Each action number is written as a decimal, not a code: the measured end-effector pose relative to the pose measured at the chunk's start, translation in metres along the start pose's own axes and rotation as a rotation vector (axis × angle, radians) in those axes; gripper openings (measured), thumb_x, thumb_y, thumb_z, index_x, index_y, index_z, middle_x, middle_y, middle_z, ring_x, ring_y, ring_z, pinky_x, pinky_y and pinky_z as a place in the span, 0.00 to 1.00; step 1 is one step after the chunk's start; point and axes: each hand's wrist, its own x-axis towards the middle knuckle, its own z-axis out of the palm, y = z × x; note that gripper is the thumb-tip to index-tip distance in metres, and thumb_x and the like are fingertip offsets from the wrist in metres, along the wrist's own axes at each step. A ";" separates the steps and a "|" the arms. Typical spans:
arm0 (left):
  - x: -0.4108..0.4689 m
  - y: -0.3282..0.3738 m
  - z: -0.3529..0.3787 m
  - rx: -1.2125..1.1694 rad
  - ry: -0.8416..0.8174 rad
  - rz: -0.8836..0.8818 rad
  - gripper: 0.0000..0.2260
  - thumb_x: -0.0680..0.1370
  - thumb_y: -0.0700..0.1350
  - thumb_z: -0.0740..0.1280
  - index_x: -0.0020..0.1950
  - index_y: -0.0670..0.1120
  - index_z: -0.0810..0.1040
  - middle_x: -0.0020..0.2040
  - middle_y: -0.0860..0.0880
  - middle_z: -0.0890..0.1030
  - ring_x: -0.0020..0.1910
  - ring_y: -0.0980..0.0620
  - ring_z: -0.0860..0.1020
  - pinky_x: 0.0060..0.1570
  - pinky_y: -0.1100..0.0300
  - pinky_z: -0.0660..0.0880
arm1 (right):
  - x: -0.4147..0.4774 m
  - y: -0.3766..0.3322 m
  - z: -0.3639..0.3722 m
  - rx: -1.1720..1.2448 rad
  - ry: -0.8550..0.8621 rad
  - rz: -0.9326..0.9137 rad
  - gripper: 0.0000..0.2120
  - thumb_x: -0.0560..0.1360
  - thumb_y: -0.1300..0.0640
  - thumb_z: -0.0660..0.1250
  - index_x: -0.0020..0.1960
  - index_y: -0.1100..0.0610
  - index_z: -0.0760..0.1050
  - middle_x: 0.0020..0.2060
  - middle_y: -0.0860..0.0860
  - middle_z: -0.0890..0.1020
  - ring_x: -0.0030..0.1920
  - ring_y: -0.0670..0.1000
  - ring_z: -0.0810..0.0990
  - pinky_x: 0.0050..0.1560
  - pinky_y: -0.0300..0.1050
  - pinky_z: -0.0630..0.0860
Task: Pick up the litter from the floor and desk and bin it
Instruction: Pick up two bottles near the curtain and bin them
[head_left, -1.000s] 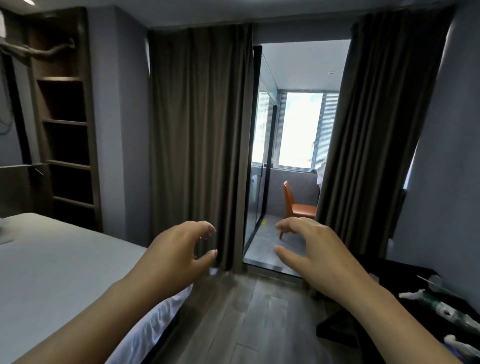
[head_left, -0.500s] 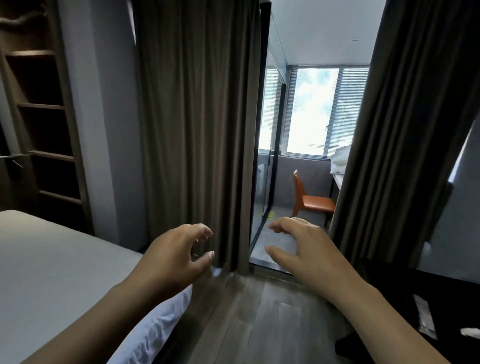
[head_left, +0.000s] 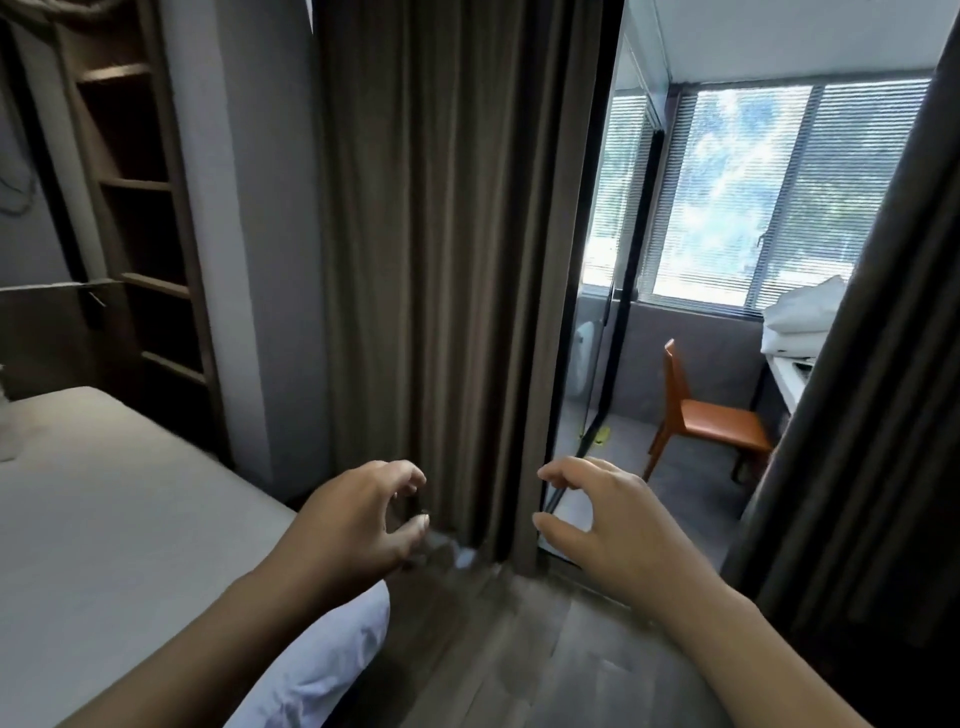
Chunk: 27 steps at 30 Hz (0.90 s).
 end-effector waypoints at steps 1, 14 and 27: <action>0.014 -0.004 0.009 0.006 -0.009 -0.006 0.15 0.74 0.53 0.68 0.60 0.52 0.76 0.54 0.57 0.79 0.51 0.58 0.78 0.51 0.59 0.75 | 0.012 0.011 0.005 -0.003 -0.008 0.000 0.20 0.74 0.45 0.67 0.65 0.44 0.72 0.53 0.37 0.75 0.52 0.37 0.73 0.45 0.25 0.68; 0.225 -0.094 0.108 0.046 -0.077 -0.088 0.16 0.75 0.54 0.66 0.62 0.54 0.73 0.56 0.58 0.77 0.54 0.59 0.76 0.51 0.64 0.72 | 0.219 0.133 0.066 0.007 -0.061 0.046 0.21 0.74 0.44 0.67 0.66 0.43 0.71 0.57 0.37 0.75 0.55 0.37 0.73 0.50 0.28 0.68; 0.400 -0.162 0.183 0.044 -0.074 -0.206 0.15 0.74 0.53 0.67 0.60 0.53 0.75 0.54 0.57 0.78 0.54 0.58 0.77 0.52 0.62 0.73 | 0.398 0.241 0.136 0.074 -0.142 0.001 0.21 0.74 0.45 0.68 0.66 0.45 0.72 0.58 0.40 0.76 0.58 0.40 0.74 0.58 0.34 0.71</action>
